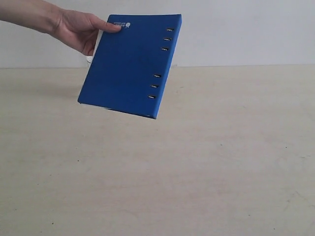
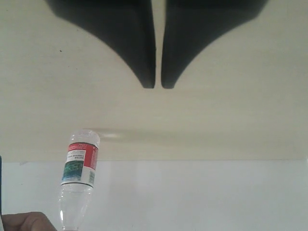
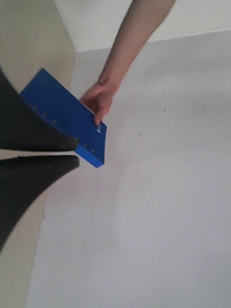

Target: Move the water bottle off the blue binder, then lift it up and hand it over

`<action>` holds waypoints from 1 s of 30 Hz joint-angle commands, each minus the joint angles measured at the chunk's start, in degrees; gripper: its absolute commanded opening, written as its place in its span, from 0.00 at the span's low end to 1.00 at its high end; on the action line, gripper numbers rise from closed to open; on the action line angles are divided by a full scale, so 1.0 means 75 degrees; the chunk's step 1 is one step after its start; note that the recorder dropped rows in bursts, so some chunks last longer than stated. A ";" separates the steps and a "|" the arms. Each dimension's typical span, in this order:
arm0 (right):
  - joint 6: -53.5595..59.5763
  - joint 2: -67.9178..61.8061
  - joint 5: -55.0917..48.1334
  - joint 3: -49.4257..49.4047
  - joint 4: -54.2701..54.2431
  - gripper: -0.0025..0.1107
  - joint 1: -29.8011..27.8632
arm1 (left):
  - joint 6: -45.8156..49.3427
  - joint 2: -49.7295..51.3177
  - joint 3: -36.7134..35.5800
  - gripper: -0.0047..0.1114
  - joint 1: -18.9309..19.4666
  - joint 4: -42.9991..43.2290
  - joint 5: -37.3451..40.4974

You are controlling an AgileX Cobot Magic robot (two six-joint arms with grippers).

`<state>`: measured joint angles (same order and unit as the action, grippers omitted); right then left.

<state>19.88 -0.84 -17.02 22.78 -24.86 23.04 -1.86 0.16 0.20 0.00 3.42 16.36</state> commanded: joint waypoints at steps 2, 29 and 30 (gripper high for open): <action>-0.0913 0.0111 0.0583 -0.0015 0.1208 0.02 -0.0928 | -0.0038 -0.0021 -0.0027 0.08 0.0007 0.0033 -0.0031; -0.3243 0.0111 0.1283 -0.3038 0.4683 0.02 -0.3185 | -0.0038 -0.0021 -0.0027 0.08 0.0007 0.0033 -0.0031; -0.3243 0.0111 0.0989 -0.3038 0.4701 0.02 -0.3185 | -0.0038 -0.0021 -0.0027 0.08 0.0007 0.0033 -0.0031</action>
<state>-4.72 -0.32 -4.85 0.36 9.86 -0.56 -1.86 0.16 0.20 0.00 3.42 16.36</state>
